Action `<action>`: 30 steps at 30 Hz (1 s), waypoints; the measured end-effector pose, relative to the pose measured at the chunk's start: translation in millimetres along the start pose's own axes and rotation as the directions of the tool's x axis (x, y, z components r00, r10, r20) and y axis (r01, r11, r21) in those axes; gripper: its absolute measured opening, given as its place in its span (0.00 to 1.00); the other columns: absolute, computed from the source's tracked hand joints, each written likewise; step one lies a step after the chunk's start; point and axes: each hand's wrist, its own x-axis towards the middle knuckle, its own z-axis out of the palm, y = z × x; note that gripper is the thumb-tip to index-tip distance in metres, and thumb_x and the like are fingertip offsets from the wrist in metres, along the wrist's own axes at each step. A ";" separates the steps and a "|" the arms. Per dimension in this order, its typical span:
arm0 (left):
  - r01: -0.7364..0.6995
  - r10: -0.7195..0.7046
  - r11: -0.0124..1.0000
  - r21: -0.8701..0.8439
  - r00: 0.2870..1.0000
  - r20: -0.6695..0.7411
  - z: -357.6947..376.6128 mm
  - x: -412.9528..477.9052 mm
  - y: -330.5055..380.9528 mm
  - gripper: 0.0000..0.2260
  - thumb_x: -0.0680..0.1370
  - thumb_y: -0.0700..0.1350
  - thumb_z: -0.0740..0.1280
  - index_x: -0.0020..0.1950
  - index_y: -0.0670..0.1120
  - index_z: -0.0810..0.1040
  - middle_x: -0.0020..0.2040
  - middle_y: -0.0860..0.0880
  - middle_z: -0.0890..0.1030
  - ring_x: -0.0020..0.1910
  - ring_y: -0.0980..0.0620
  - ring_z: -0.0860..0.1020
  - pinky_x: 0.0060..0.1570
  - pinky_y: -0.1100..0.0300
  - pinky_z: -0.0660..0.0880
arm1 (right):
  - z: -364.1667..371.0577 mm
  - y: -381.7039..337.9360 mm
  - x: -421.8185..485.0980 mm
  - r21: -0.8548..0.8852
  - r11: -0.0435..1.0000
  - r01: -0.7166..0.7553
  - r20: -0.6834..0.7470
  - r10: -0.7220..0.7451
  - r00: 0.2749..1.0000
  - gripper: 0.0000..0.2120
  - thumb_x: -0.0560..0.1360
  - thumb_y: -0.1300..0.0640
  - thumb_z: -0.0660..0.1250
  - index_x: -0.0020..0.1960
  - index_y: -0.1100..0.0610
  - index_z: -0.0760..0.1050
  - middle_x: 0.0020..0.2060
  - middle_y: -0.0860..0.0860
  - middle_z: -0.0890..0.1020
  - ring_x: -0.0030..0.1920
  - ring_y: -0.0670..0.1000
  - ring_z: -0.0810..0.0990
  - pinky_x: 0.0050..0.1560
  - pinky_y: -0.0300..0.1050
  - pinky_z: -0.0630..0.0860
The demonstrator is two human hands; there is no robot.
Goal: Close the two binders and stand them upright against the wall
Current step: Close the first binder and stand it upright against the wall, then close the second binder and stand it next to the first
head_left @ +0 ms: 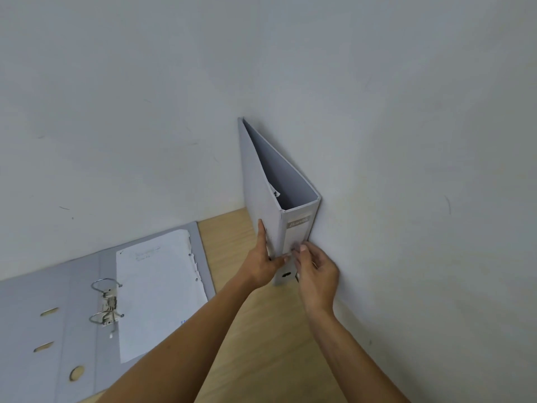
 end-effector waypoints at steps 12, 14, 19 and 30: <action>0.069 -0.066 0.997 0.034 0.995 -0.069 1.8 -9.7 2.5 0.45 0.78 0.49 0.72 0.84 0.50 0.43 0.81 0.47 0.63 0.67 0.42 0.79 0.60 0.50 0.80 | -3.2 7.9 0.7 -0.028 0.999 -0.041 0.023 0.042 0.999 0.12 0.80 0.57 0.67 0.61 0.54 0.83 0.55 0.51 0.87 0.57 0.50 0.85 0.63 0.54 0.81; 0.076 -0.075 0.997 0.022 0.994 -0.078 -1.2 -19.4 2.0 0.42 0.79 0.46 0.71 0.84 0.49 0.47 0.80 0.48 0.64 0.63 0.45 0.81 0.57 0.52 0.80 | -5.0 5.1 -1.7 -0.069 0.997 -0.022 0.052 0.025 0.998 0.13 0.80 0.58 0.66 0.63 0.55 0.82 0.57 0.50 0.86 0.57 0.48 0.85 0.60 0.44 0.81; 0.067 -0.063 0.996 0.055 0.996 -0.070 -9.8 -43.2 -2.1 0.33 0.80 0.46 0.69 0.82 0.52 0.58 0.78 0.48 0.69 0.59 0.50 0.82 0.52 0.56 0.80 | -11.3 1.1 -6.1 -0.181 0.983 0.036 0.095 -0.019 0.995 0.11 0.80 0.61 0.67 0.60 0.57 0.81 0.53 0.49 0.83 0.48 0.35 0.78 0.39 0.21 0.72; 0.149 -0.174 0.979 -0.142 0.968 -0.181 -56.9 -144.1 -44.9 0.15 0.82 0.46 0.65 0.68 0.51 0.77 0.63 0.51 0.82 0.56 0.51 0.84 0.56 0.49 0.82 | 23.2 33.9 -61.8 -0.365 0.931 0.003 0.420 0.162 0.893 0.06 0.78 0.56 0.67 0.51 0.50 0.82 0.49 0.50 0.85 0.54 0.51 0.84 0.57 0.49 0.78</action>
